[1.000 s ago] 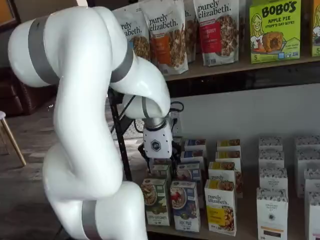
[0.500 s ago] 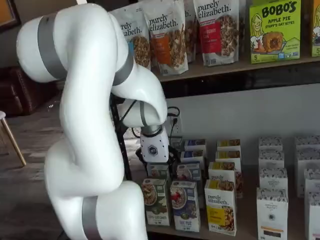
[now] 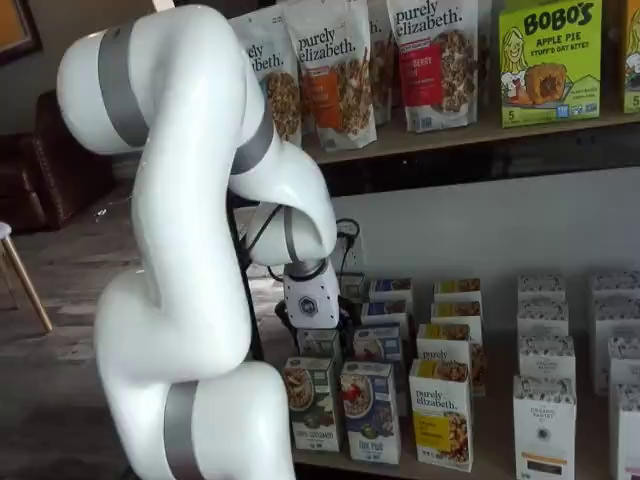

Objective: Pick up the blue and white box that is on the bottom shelf, the second box from the left

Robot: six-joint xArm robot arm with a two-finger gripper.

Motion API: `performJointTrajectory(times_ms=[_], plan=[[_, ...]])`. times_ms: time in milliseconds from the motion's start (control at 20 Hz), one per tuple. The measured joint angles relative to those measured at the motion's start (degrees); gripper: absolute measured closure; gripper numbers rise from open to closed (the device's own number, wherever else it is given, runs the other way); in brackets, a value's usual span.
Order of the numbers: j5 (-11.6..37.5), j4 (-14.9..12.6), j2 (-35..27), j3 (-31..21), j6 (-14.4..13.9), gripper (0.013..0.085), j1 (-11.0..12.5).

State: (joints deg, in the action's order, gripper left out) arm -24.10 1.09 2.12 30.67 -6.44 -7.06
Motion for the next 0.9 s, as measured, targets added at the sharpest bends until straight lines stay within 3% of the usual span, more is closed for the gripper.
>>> performJointTrajectory(times_ms=[250, 900], plan=[[1.86, -1.44, -5.78, 3.12, -1.45, 0.0130, -0.18], [7.89, -1.52, -19.03, 9.82, -1.24, 0.0130, 0.05]])
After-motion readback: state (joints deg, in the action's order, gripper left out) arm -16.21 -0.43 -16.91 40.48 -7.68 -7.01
